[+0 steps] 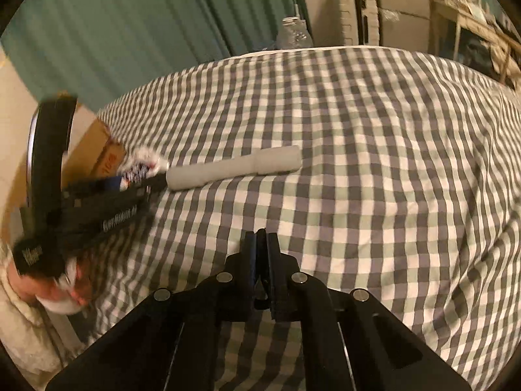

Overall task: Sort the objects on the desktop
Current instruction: 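Grasp the white sachet with left tool while right tool grasps black clip, then carry sachet and black clip over the cardboard box and open both tools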

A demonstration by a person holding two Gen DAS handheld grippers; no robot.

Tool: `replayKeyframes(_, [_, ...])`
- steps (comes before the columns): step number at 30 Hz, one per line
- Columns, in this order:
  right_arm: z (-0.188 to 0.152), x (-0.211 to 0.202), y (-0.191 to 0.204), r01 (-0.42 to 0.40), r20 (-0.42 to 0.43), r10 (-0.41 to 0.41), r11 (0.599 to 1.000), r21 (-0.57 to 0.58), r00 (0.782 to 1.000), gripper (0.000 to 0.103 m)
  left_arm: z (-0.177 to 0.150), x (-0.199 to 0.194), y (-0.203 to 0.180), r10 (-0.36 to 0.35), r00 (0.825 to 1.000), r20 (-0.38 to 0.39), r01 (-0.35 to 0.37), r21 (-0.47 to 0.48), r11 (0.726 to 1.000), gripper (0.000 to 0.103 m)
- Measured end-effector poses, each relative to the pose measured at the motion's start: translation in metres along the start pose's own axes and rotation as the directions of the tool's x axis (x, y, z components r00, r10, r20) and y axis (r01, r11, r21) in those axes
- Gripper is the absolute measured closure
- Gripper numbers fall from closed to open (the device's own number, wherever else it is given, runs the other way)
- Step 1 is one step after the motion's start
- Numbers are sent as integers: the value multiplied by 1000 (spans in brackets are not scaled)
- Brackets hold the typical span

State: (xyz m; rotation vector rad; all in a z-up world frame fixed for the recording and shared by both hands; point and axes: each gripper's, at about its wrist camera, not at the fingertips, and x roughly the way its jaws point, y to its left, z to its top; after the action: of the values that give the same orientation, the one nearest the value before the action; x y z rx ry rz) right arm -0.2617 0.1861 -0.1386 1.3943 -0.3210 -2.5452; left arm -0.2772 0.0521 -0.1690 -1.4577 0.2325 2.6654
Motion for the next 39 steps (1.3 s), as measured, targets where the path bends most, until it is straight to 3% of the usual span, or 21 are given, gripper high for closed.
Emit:
replayKeyframes(9, [-16, -54, 3, -15, 62, 16, 1000, -15, 998, 97, -45, -67, -9, -103, 995, 7, 103, -71, 992, 71])
replayKeyframes(13, [-27, -83, 19, -20, 101, 24, 999, -36, 995, 97, -73, -100, -3, -181, 983, 27, 183, -158, 970, 71])
replayKeyframes(17, [-49, -113, 35, -32, 116, 37, 999, -41, 993, 97, -82, -130, -20, -192, 980, 58, 197, -92, 976, 71])
replayKeyframes(22, [-62, -148, 66, -57, 162, 65, 997, -54, 985, 97, -75, -176, -11, -205, 973, 108, 214, -78, 974, 71])
replayKeyframes(28, [-52, -190, 134, -86, 235, 119, 986, -146, 965, 97, -58, -221, 25, -160, 982, 101, 171, -113, 979, 70])
replayKeyframes(31, [-41, -203, 180, -139, 253, 188, 970, -199, 949, 97, -54, -244, 54, -133, 982, 131, 149, -117, 982, 70])
replayKeyframes(35, [-27, -206, 230, -207, 231, 265, 947, -246, 936, 97, -53, -266, 104, -66, 985, 158, 85, -120, 989, 70])
replayKeyframes(39, [-11, -178, 270, -267, 179, 316, 930, -252, 932, 97, -60, -271, 160, 13, 985, 171, 15, -166, 986, 70])
